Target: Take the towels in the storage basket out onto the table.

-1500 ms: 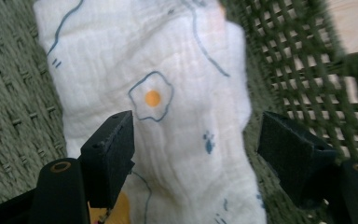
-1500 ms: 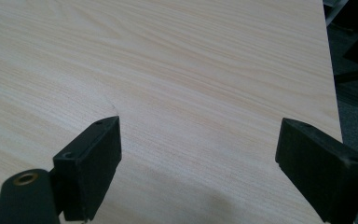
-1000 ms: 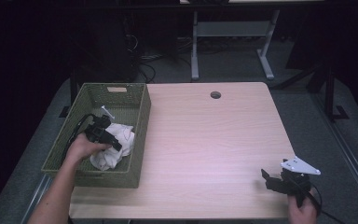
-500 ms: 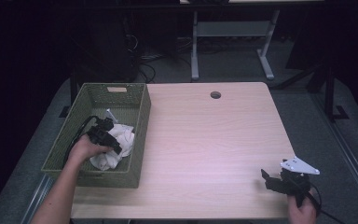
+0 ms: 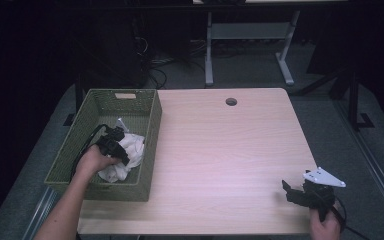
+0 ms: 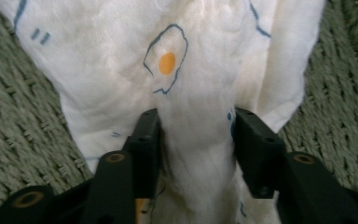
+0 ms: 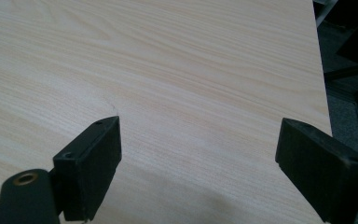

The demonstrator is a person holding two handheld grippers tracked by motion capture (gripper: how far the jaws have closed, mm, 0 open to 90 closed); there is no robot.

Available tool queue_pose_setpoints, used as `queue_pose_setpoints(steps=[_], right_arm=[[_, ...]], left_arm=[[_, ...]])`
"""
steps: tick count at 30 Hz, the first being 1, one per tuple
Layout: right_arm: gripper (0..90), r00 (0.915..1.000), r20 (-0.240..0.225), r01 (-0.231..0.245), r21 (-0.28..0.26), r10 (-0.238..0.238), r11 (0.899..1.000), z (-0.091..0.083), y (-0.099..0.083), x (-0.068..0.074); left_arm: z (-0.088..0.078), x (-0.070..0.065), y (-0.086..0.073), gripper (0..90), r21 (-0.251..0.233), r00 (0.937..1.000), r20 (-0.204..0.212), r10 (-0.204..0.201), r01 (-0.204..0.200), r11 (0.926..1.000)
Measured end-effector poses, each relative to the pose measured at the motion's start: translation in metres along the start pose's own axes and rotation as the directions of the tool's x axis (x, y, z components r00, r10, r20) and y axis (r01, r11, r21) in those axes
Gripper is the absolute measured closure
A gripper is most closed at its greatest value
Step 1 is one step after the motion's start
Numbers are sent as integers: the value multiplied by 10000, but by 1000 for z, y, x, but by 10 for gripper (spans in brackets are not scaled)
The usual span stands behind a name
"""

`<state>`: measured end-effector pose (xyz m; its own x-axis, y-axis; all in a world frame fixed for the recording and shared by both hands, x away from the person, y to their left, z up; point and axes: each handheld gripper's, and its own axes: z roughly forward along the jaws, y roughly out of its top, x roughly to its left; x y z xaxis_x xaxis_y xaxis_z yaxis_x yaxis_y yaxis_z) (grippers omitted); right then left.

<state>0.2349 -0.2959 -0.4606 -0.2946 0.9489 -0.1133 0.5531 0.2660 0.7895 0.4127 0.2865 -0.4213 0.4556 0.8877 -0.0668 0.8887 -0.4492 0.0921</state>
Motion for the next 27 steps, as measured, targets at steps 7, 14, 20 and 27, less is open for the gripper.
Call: queue_pose_setpoints(steps=[7,14,20,27], right_arm=[[139,10000,19,4,23,-4,10000,1,0,0],[139,10000,-23,-15,11,16,10000,0,-1,-1],[139,10000,7,-41,-21,41,10000,0,-2,-4],[139,10000,26,-92,-67,92,9999,0,-2,-5]], left_arm=[[-1,2,-2,631,-67,9997,259,-46,48,10000],[-1,3,-1,675,-74,9991,418,-67,70,9999],[-4,4,-2,699,-222,9982,597,-31,45,9997],[-12,10,-5,704,-686,9927,1168,-309,391,9969]])
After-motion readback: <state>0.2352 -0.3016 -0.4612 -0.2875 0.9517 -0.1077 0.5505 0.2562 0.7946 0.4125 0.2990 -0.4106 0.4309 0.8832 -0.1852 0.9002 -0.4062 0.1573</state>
